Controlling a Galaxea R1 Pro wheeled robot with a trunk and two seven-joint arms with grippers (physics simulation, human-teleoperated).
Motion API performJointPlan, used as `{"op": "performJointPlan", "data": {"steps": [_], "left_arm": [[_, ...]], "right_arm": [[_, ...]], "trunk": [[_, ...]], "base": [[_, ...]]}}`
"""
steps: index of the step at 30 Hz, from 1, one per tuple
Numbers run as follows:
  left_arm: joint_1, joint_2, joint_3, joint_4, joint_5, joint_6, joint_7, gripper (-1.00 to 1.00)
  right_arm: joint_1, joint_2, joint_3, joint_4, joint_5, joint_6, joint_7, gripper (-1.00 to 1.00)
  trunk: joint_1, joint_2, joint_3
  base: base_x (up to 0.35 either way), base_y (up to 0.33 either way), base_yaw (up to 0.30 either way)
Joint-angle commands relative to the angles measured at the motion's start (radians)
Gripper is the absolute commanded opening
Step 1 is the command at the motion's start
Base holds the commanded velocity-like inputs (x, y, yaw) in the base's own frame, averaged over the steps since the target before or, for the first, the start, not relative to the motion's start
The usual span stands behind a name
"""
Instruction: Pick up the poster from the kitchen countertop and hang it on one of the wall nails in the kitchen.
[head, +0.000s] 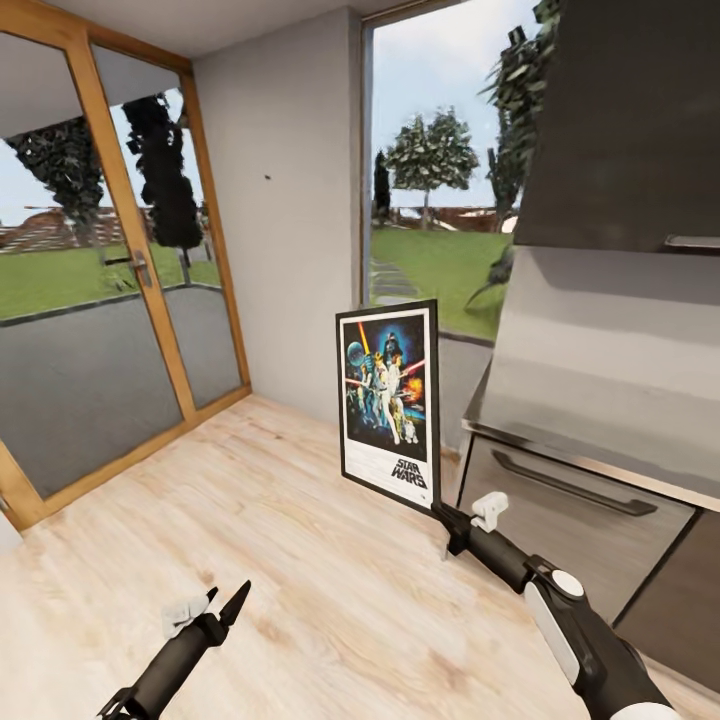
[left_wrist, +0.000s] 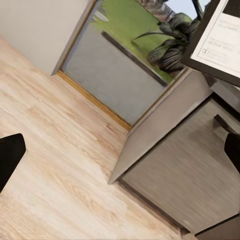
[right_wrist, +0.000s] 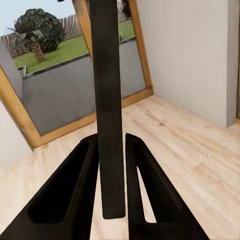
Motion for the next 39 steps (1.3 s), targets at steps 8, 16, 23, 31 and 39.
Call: {"op": "performJointPlan", "data": {"steps": [8,16,23,31,39], "left_arm": [[-0.002,0.001,-0.006,0.001,0.011,-0.006,-0.003,1.0],[-0.002,0.001,-0.006,0.001,0.011,-0.006,-0.003,1.0],[-0.002,0.001,-0.006,0.001,0.011,-0.006,-0.003,1.0],[-0.002,0.001,-0.006,0.001,0.011,-0.006,-0.003,1.0],[-0.002,0.001,-0.006,0.001,0.011,-0.006,-0.003,1.0]], "right_arm": [[-0.001,0.0,0.003,0.001,-0.007,-0.003,0.001,-1.0],[-0.001,0.0,0.003,0.001,-0.007,-0.003,0.0,-1.0],[-0.001,0.0,0.003,0.0,-0.007,-0.003,0.0,-1.0],[-0.001,0.0,0.004,-0.001,-0.007,-0.003,0.0,-1.0],[-0.001,0.001,0.004,-0.001,-0.005,-0.004,-0.001,-1.0]], "trunk": [[0.001,-0.002,-0.002],[0.001,-0.002,-0.002],[0.001,-0.002,-0.002],[0.001,-0.002,-0.002],[0.001,-0.002,-0.002]], "base": [[0.267,0.259,0.0],[0.266,0.263,0.0],[0.254,0.279,0.0],[0.244,0.291,0.0],[0.235,0.299,0.0]]}}
